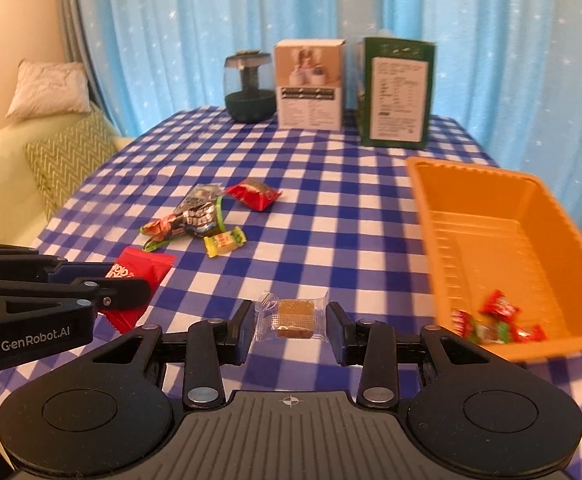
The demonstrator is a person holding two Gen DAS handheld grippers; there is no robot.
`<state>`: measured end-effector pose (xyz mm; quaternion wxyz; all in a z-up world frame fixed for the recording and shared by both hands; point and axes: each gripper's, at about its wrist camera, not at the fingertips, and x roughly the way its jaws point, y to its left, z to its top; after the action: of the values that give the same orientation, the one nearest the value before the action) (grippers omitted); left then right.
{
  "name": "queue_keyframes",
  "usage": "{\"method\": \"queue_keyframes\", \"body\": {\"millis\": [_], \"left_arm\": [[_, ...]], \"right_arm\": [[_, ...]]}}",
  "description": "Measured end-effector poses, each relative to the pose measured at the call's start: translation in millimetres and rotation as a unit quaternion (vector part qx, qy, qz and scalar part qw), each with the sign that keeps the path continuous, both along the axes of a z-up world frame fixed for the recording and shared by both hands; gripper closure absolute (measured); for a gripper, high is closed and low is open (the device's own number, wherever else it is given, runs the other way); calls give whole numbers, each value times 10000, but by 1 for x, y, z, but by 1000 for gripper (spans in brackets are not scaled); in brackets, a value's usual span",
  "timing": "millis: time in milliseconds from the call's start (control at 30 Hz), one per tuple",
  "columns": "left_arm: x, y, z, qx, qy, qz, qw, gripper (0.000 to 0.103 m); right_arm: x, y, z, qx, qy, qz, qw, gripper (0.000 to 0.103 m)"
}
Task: Organize snacks
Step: 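Carry the red candy and caramel into the orange tray and open both tools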
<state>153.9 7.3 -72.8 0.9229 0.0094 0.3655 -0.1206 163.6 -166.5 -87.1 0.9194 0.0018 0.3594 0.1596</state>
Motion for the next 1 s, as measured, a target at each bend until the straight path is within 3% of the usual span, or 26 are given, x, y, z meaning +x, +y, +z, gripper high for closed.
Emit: {"method": "queue_keyframes", "body": {"millis": [567,1000], "left_arm": [[-40,-62,42,-97,-171,-468,9987,83],[-18,-130,46,-157,-193,-1099,9936,83]], "right_arm": [[-52,-79,51,256,-368,-713,9964,64],[-48,-164,55,297,-396,-1497,9875,64]]}}
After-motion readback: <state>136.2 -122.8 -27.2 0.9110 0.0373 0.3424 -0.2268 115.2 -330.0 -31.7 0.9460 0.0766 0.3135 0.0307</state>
